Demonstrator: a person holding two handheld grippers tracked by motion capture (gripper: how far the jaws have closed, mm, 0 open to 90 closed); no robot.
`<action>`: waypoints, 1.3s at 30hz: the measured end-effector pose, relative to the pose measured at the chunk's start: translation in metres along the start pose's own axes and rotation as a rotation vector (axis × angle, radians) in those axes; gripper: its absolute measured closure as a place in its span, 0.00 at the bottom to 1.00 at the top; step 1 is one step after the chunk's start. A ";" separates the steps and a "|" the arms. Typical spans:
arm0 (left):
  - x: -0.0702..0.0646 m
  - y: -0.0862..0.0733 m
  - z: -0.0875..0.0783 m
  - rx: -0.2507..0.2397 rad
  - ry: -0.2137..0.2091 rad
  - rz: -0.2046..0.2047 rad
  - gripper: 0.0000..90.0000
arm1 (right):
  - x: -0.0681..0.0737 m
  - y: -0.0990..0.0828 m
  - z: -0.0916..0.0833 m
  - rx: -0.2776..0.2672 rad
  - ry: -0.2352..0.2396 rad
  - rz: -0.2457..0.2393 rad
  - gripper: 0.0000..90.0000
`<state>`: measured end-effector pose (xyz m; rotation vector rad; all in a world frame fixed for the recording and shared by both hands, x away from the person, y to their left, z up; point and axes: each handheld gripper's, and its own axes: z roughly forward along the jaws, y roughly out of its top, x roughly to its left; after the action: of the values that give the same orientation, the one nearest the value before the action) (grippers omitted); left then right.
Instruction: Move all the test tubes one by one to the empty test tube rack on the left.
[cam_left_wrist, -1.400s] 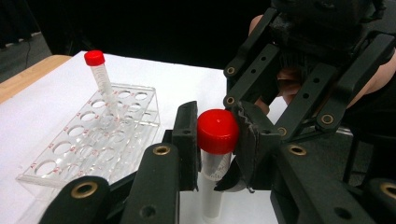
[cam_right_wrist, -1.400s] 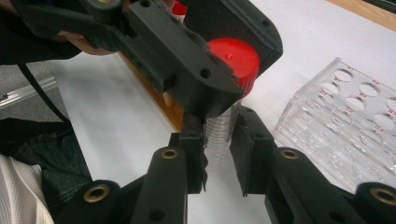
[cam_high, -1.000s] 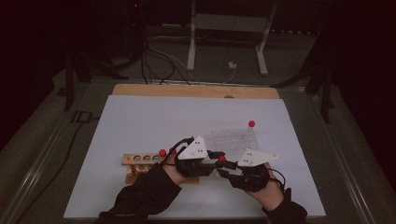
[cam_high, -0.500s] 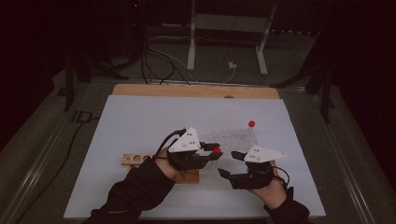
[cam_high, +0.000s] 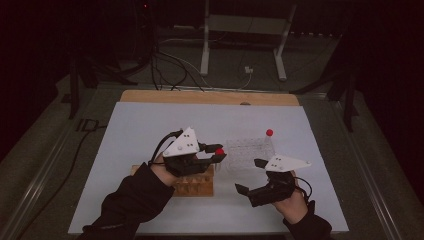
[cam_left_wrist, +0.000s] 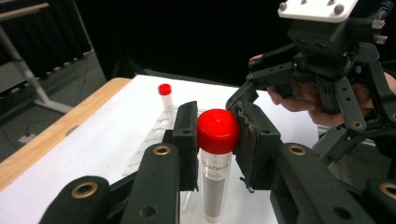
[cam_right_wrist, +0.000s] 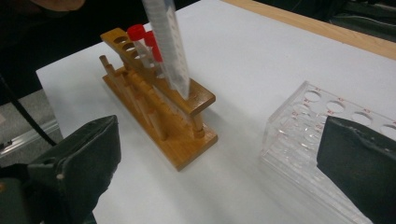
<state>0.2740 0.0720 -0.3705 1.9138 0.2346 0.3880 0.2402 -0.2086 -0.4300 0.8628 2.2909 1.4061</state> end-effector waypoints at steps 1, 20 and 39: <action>0.001 0.000 -0.003 0.000 0.004 -0.001 0.80 | 0.000 0.000 0.000 -0.001 0.000 -0.002 0.00; 0.015 -0.018 -0.056 0.022 0.117 -0.034 0.80 | 0.001 0.000 -0.001 -0.015 0.006 0.002 0.00; 0.018 -0.046 -0.100 0.063 0.206 -0.072 0.80 | -0.002 0.001 -0.002 -0.028 0.002 0.014 0.00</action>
<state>0.2542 0.1820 -0.3775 1.9217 0.4555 0.5358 0.2406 -0.2108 -0.4283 0.8717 2.2655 1.4416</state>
